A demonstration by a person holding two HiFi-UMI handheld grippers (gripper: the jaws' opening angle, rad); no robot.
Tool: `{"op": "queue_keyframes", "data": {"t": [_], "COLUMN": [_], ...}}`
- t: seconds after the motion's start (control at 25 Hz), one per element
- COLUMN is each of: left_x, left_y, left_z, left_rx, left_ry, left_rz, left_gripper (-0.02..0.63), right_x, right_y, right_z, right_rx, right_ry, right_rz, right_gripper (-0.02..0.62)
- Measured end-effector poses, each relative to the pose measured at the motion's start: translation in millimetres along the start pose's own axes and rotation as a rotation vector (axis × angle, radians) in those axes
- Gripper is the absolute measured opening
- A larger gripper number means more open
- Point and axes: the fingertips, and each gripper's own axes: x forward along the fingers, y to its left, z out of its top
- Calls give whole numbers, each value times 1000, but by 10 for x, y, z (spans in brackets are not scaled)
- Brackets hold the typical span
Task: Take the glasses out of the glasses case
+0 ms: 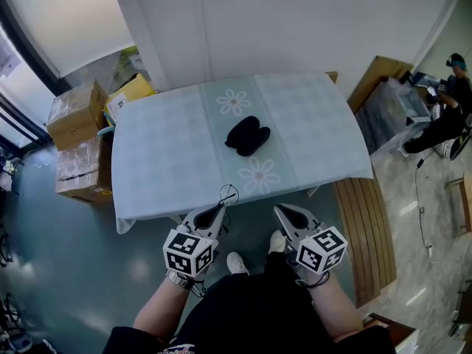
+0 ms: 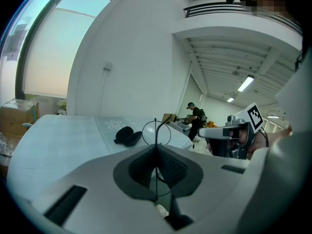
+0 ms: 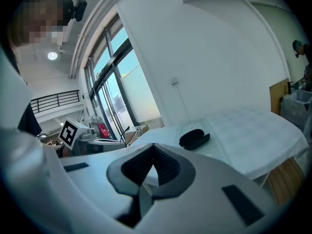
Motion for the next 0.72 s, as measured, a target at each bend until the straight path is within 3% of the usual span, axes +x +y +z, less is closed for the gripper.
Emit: {"op": "queue_keyframes", "data": {"t": [0.72], "left_x": [-51], "left_y": [-12], "left_z": [2], "left_rx": [14], "left_ry": [4], "left_rz": [2], "left_gripper": [30], "right_x": [-5], "right_y": [16], "right_z": [1], "right_rx": [4], "right_ry": [-11], "right_rz": [1], "right_gripper": [23]}}
